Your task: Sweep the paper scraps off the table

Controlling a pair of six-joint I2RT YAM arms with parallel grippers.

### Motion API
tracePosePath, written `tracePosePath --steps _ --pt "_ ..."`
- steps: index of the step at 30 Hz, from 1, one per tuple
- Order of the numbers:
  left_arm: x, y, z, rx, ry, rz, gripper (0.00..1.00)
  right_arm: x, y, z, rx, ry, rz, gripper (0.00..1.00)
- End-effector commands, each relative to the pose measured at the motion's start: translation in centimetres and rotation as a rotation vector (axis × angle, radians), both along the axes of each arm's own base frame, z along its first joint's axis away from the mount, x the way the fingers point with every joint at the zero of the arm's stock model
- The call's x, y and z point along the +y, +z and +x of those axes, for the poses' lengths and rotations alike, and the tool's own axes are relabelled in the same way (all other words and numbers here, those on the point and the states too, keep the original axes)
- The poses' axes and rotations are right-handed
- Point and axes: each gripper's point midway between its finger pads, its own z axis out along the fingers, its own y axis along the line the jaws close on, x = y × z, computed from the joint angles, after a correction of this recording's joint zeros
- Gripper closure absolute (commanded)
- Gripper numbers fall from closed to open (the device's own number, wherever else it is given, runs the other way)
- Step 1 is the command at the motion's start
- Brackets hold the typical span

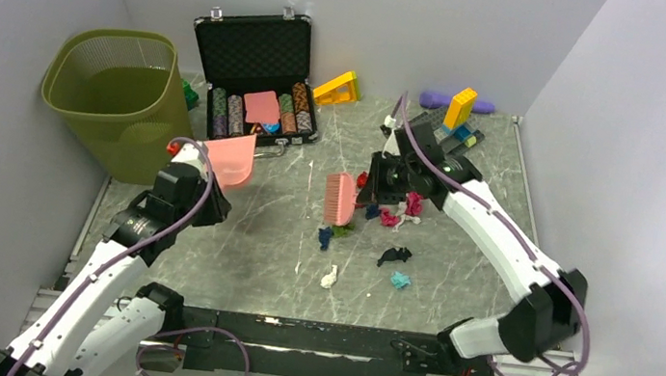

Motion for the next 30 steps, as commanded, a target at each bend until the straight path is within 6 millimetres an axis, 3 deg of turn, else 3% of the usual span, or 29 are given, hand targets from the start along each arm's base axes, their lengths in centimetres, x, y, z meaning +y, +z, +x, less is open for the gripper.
tracePosePath --steps 1,5,9,12,16,19,22,25,30 --pt "-2.5 0.0 0.3 -0.043 -0.103 -0.058 0.92 2.4 4.7 -5.2 -0.097 0.315 0.223 1.00" --pt "-2.8 -0.3 0.5 -0.036 -0.100 -0.044 0.93 3.5 3.4 -9.4 -0.027 0.439 0.204 1.00" --pt "-3.0 0.1 0.7 -0.046 -0.102 -0.054 0.93 4.8 -0.4 -13.5 0.064 0.537 0.064 1.00" --pt "-3.3 0.1 0.8 -0.051 -0.110 -0.067 0.92 4.8 -3.3 -14.8 0.120 0.551 -0.068 1.00" --pt "-3.3 -0.4 0.6 -0.039 -0.112 -0.066 0.93 2.3 -6.4 -13.0 0.152 0.445 -0.310 1.00" --pt "-3.4 -0.7 0.4 -0.032 -0.116 -0.065 0.92 -0.4 -6.5 -9.7 0.100 0.311 -0.491 1.00" --pt "-3.7 -0.9 0.2 -0.027 -0.126 -0.081 0.92 -3.6 -5.2 -6.0 0.080 0.144 -0.587 1.00" --pt "-4.1 -1.3 0.2 -0.028 -0.134 -0.098 0.92 -5.4 -2.1 -3.0 -0.009 0.023 -0.618 1.00" --pt "-5.1 -2.1 0.0 -0.009 -0.169 -0.117 0.92 -5.3 2.4 -2.7 -0.133 0.010 -0.463 1.00"
